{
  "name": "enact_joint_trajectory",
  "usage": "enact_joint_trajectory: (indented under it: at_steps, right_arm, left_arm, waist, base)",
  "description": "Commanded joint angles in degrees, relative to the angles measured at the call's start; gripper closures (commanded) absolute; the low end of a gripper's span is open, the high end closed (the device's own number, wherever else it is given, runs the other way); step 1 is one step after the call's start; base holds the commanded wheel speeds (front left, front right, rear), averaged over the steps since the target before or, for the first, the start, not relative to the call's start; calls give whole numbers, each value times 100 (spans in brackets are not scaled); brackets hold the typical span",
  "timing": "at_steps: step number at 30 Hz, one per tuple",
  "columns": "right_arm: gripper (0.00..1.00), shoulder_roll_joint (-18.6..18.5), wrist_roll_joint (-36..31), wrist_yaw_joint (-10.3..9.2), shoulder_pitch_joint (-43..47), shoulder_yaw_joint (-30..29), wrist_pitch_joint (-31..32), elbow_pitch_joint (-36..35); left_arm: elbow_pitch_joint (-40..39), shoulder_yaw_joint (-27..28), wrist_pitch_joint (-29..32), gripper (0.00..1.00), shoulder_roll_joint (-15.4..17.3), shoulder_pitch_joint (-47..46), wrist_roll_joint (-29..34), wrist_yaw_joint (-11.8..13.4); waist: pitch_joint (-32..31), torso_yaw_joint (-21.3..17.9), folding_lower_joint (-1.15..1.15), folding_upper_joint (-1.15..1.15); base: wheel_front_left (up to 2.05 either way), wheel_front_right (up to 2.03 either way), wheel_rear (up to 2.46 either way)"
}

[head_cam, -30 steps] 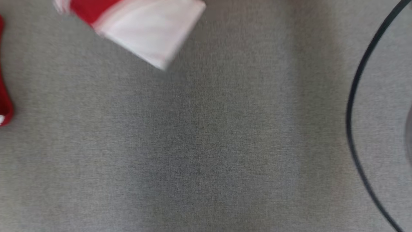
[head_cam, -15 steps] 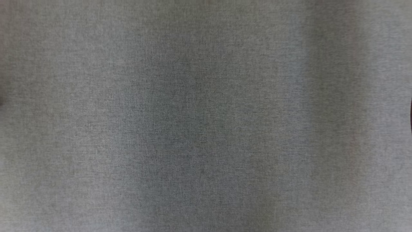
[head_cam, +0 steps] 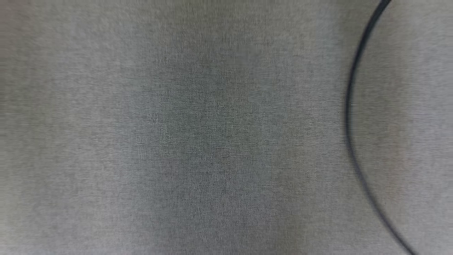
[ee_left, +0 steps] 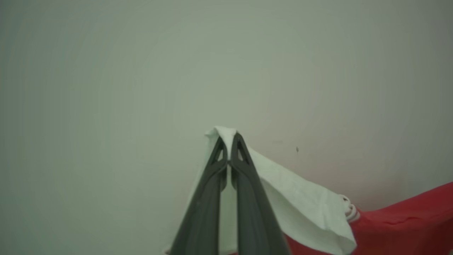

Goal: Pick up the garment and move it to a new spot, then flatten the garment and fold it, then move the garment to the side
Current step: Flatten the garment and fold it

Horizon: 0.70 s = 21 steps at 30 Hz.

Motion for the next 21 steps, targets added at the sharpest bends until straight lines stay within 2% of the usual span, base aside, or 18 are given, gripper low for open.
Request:
enact_joint_trajectory:
  at_steps: [1,7,8,11,13,18,21]
  right_arm:
    - [100,89,178,3,234,141,12,-17]
    - [100,193,1016,3,1537,855,16,-487]
    - [100,193,1016,3,1537,855,16,-487]
    - [100,151,1642,3,2530,1455,81,-1074]
    - [100,-6,1989,3,3004,1701,81,-1442]
    - [100,-411,2742,3,4190,2209,155,-2400]
    - [100,-662,3071,3,4847,2381,140,-2909]
  left_arm:
    - [-190,63,-28,100,132,366,-10,4]
    - [-918,433,-30,100,201,1944,-341,3]
    - [-918,433,-30,100,201,1944,-341,3]
    - [-1478,603,-28,100,337,3013,-679,4]
    - [-1865,774,-27,100,402,3628,-798,13]
    - [-3019,1087,-27,100,497,5218,-1140,273]
    - [-3743,1213,-25,100,537,6213,-1286,547]
  waist:
    - [-333,-21,-1,-1]
    - [-950,-38,-1,-1]
    - [-950,-38,-1,-1]
    - [-1300,-81,-1,-1]
    - [-1462,-88,-1,-1]
    - [-1782,-122,-1,-1]
    - [-1957,-145,-1,-1]
  base:
    - [0,0,0]
    - [0,0,0]
    - [0,0,0]
    - [0,0,0]
    - [0,0,0]
    - [0,0,0]
    - [0,0,0]
